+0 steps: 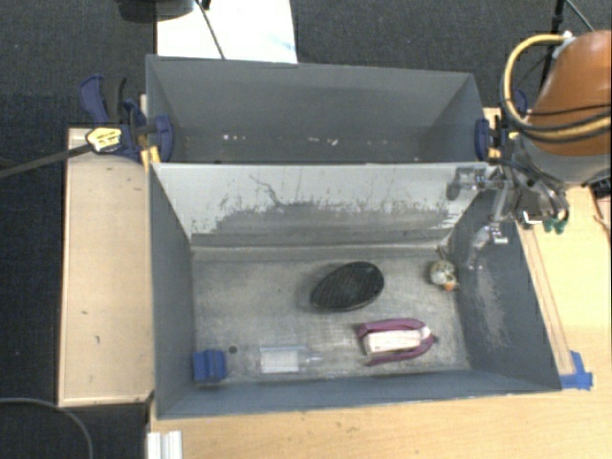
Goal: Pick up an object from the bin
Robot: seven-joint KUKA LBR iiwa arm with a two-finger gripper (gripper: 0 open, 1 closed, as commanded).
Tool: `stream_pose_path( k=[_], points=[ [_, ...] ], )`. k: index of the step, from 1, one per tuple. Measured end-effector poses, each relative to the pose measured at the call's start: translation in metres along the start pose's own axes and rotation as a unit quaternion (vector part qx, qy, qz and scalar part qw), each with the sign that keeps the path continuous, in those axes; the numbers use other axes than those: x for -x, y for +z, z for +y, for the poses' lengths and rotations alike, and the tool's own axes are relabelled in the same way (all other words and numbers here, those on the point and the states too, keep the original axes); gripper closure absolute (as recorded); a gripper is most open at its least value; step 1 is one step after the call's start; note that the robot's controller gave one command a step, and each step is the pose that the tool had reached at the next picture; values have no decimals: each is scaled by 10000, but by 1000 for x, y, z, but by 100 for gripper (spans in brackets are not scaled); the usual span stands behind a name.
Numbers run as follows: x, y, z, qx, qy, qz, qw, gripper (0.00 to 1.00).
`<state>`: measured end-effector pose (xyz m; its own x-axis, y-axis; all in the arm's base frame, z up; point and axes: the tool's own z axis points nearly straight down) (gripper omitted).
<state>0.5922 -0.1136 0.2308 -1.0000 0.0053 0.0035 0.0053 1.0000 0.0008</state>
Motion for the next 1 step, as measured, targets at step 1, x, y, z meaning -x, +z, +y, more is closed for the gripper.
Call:
stream_pose_path(
  k=[1],
  points=[
    [-19, 163, 13, -3, -836, -23, 9965, 0]
  ],
)
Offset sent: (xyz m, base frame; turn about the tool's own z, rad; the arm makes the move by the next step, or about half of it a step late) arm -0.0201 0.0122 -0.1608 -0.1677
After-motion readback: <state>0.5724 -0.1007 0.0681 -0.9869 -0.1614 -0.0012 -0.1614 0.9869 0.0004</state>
